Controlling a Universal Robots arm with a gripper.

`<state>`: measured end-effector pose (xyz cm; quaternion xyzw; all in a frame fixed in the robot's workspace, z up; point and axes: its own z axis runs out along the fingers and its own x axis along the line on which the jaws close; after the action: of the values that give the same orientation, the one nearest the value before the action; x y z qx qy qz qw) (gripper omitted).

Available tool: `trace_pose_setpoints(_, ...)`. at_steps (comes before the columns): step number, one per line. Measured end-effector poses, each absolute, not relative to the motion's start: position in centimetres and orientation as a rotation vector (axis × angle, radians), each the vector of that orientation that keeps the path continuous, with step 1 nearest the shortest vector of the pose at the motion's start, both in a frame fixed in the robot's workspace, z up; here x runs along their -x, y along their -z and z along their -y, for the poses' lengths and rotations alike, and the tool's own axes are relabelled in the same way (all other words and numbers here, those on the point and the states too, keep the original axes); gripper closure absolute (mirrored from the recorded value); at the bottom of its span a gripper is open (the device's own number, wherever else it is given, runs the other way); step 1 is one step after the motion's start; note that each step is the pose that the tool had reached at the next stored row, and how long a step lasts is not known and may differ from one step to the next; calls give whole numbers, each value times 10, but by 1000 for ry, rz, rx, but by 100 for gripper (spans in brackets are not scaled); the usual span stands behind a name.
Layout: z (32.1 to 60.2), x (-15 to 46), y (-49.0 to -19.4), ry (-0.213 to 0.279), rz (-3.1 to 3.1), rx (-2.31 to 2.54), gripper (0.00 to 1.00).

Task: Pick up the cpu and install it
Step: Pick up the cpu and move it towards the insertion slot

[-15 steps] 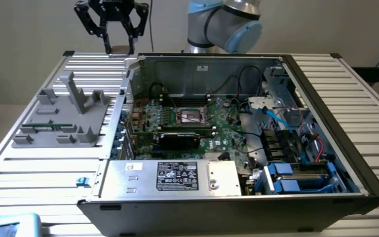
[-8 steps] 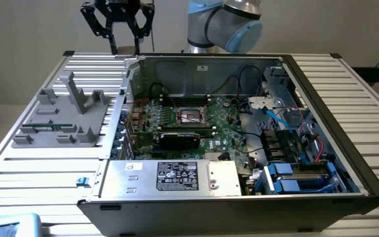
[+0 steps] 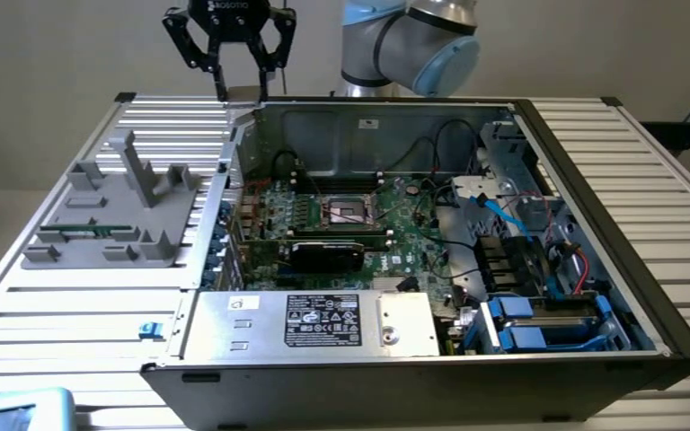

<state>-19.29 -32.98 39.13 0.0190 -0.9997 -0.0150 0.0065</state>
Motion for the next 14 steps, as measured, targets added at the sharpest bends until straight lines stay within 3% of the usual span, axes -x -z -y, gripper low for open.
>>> trace_pose_setpoints(14,331,168,-383,46,3148,-60,45)
